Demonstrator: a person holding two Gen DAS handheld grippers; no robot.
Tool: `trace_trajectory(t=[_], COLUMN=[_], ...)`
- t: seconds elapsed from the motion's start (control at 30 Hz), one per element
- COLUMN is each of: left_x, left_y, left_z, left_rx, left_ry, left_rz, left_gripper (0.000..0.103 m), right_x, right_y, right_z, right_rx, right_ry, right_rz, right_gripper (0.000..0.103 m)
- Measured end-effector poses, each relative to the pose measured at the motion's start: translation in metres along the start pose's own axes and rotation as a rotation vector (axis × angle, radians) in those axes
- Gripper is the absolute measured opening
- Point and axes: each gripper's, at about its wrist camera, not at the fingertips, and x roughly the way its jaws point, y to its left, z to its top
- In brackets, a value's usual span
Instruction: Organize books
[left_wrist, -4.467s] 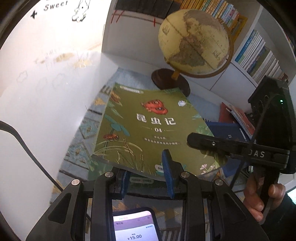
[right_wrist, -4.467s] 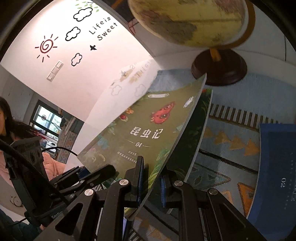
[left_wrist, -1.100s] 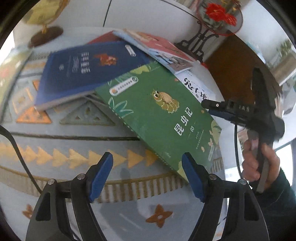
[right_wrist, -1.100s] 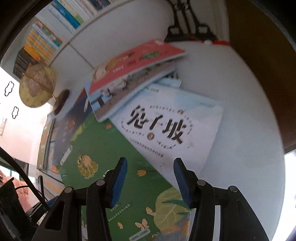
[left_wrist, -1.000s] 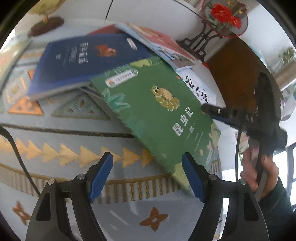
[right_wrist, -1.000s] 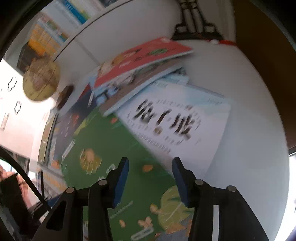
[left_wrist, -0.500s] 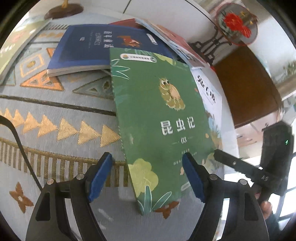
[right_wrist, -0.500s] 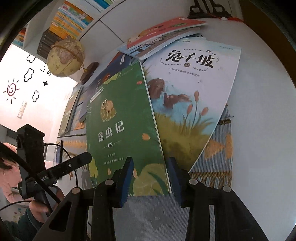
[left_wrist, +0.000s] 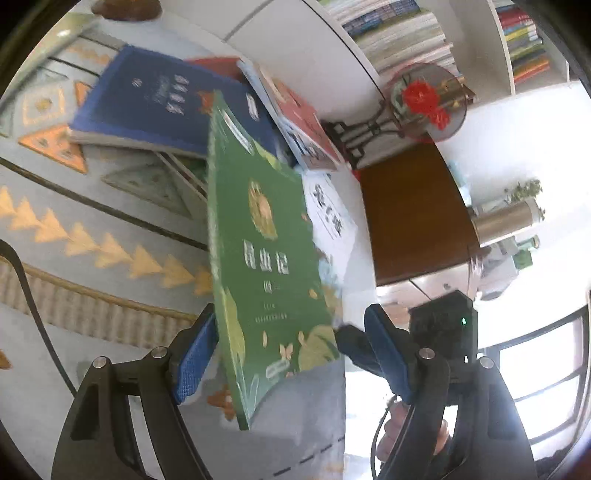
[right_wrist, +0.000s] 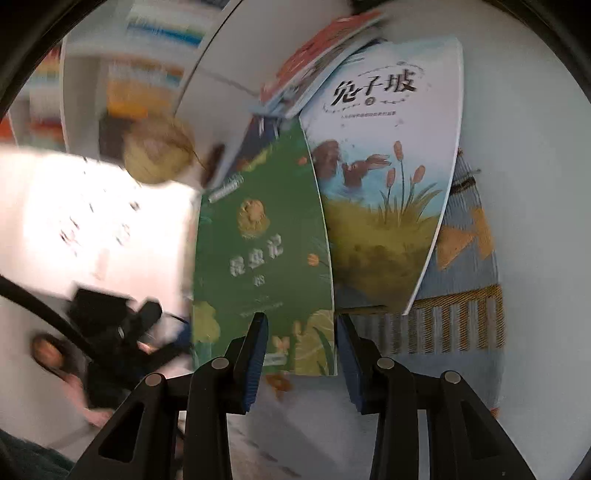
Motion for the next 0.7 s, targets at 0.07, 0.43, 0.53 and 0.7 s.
trace_trajectory(t=[0.07, 0.43, 0.53, 0.7], left_x=[0.017, 0.027, 0.022, 0.024], left_y=[-0.001, 0.007, 0.012, 0.005], left_z=[-0.007, 0.002, 0.006, 0.009], left_rx=[0.009, -0.135, -0.221, -0.209], left_ry=[0.035, 0.063, 0.059, 0.057], left_rz=[0.032, -0.109, -0.198, -0.205], left_gripper=[0.076, 0.065, 0.065, 0.065], right_x=[0.002, 0.013, 0.016, 0.018], right_y=[-0.004, -0.008, -0.013, -0.03], right_z=[0.001, -0.007, -0.008, 0.001], right_rx=[0.026, 0.068, 0.09, 0.218], right_ry=[-0.003, 0.065, 0.08, 0.058], right_rz=[0.022, -0.013, 0.008, 0.157], right_gripper=[0.038, 0.056, 0.058, 0.066])
